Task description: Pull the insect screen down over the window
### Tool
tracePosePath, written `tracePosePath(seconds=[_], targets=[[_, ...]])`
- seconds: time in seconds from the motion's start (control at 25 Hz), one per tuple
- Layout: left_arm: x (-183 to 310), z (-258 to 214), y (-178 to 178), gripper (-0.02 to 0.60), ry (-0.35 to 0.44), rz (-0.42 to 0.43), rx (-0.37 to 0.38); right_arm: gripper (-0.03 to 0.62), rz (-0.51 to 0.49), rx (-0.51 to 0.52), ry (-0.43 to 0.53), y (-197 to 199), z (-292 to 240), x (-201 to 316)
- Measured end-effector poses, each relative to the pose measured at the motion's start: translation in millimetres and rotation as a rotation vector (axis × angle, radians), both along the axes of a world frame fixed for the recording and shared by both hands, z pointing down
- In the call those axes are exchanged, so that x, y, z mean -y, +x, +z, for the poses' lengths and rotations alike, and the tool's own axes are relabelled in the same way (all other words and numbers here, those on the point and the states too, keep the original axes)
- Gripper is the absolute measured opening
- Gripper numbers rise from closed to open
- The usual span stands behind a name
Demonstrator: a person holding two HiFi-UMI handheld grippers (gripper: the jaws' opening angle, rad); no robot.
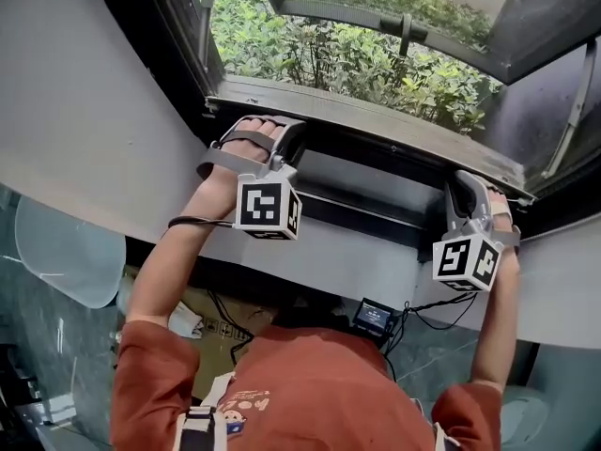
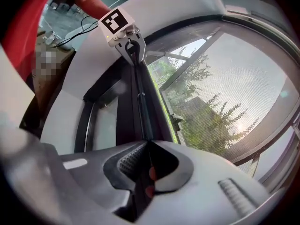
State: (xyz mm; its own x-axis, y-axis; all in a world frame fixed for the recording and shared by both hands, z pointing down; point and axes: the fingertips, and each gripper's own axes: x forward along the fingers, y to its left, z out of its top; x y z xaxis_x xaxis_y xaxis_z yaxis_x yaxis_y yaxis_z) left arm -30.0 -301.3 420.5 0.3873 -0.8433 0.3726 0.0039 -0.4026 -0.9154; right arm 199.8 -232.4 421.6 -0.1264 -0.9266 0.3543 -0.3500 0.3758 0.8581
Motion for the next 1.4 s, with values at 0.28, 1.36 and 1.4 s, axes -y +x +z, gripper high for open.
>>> tracePosePath(seconds=[0.28, 1.36, 1.4], targets=[[-2.4, 2.8, 0.5, 0.023, -0.006, -0.001, 0.010, 0.034, 0.011, 0.011, -0.038, 0.4, 3.1, -3.5], [-1.6, 4.5, -3.3, 0.023, -0.060, 0.010, 0.003, 0.058, 0.076, 0.366, -0.124, -3.5, -2.9, 2.0], [-1.4, 4.5, -3.6, 0.023, -0.054, 0.005, 0.013, 0.058, 0.078, 0.369, -0.120, -4.0, -3.1, 1.8]])
